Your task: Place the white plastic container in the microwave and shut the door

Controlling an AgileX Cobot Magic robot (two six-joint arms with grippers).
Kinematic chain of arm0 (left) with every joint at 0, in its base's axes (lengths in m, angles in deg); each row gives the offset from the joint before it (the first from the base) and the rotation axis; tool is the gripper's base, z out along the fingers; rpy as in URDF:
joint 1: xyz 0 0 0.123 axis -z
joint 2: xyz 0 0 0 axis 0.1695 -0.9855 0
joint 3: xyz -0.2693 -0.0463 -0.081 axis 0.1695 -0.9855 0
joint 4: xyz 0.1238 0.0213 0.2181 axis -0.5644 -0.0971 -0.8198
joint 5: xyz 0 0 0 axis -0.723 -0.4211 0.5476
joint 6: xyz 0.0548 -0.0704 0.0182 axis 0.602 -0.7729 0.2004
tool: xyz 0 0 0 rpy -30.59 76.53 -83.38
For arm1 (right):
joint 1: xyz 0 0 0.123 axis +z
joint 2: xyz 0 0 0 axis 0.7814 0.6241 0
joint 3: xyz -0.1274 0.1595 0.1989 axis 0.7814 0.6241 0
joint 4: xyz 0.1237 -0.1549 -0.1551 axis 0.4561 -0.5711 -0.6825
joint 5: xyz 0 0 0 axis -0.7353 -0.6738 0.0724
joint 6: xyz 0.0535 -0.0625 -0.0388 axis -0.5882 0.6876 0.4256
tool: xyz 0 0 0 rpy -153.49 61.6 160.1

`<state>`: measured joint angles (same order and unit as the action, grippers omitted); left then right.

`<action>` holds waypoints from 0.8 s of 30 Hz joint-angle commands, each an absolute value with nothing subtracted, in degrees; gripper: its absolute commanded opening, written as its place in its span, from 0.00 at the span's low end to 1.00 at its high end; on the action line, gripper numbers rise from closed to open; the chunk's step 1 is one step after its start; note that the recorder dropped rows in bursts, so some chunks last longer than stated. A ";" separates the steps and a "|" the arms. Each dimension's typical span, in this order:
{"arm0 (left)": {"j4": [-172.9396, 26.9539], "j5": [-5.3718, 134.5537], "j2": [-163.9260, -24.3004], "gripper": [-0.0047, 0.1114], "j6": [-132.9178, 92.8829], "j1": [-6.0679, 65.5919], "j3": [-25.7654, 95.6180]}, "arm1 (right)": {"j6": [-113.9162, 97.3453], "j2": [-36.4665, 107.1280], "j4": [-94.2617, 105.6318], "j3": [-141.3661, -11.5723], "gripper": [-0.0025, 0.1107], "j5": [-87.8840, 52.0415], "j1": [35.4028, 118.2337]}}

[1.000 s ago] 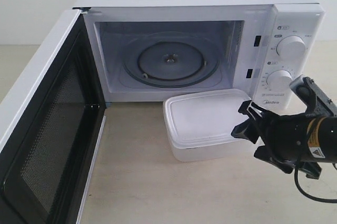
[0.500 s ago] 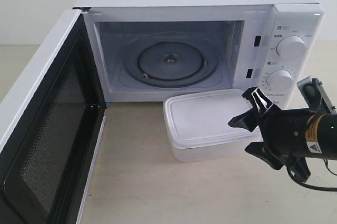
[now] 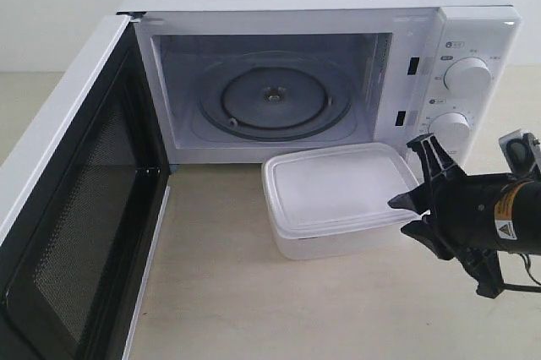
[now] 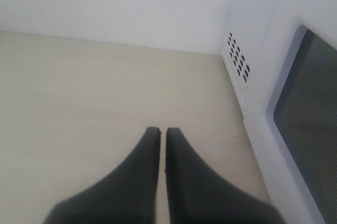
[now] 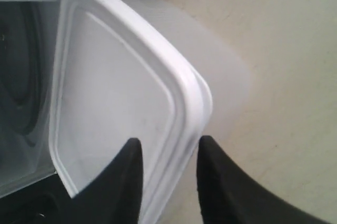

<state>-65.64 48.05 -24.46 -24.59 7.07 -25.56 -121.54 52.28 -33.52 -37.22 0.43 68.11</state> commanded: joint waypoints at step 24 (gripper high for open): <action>-65.97 48.13 -24.30 0.08 -24.37 6.94 -25.77 | -103.95 52.28 -35.32 -36.92 0.02 -5.39 67.90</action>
